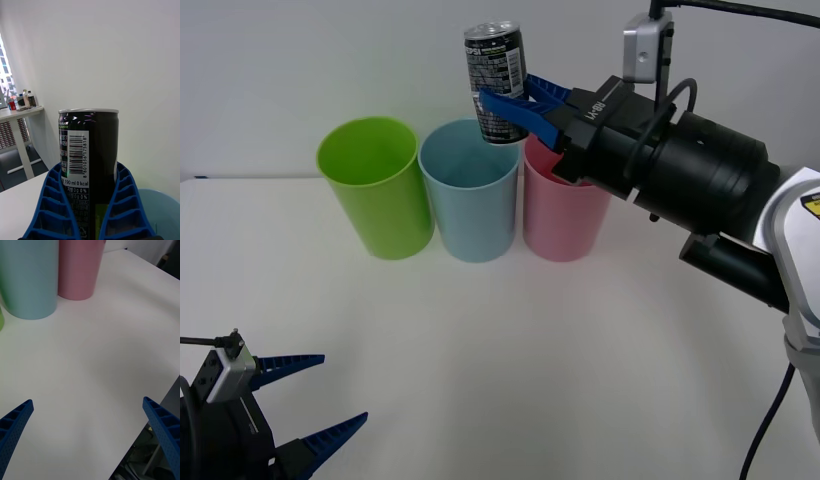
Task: Put cans in the blue bin and PET bottles in the pink bin and trash in the green bin.
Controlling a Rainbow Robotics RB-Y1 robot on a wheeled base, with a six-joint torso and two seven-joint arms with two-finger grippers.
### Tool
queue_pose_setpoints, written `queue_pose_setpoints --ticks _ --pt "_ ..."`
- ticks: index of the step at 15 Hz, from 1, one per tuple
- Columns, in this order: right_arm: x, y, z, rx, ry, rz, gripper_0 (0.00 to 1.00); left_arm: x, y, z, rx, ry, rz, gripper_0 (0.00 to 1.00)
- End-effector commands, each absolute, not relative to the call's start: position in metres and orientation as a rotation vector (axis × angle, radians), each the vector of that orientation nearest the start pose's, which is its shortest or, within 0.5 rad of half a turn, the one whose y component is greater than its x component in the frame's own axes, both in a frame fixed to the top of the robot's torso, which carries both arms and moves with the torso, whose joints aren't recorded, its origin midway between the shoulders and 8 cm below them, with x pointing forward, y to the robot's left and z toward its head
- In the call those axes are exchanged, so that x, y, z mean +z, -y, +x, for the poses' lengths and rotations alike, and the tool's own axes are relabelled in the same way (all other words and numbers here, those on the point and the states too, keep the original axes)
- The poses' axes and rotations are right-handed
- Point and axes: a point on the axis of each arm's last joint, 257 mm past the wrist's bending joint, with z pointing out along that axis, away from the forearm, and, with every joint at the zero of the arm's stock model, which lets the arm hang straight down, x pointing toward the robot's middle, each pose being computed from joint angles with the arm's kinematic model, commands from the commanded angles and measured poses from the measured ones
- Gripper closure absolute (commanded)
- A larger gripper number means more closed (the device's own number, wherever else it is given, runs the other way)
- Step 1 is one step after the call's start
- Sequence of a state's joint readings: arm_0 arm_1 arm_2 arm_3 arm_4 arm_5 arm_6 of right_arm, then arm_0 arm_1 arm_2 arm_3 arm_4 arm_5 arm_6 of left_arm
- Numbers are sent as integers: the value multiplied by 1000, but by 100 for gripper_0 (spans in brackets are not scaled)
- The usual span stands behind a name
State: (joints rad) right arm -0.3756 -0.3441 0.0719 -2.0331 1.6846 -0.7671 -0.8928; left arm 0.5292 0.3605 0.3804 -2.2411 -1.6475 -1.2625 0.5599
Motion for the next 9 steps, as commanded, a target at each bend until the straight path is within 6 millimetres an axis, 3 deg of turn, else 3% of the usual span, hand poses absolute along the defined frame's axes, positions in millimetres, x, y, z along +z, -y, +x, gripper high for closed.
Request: queue_pose_setpoints --ticks 1,4,9 --pt "52 -15 493 789 -1271 -729 100 -230 -221 283 -561 -1943 786 0" --pt "43 -42 541 711 -1332 -725 100 -230 -221 283 -561 -1943 786 0" --pt "10 -79 596 583 -1399 -740 100 -230 -221 283 -561 -1943 786 0"
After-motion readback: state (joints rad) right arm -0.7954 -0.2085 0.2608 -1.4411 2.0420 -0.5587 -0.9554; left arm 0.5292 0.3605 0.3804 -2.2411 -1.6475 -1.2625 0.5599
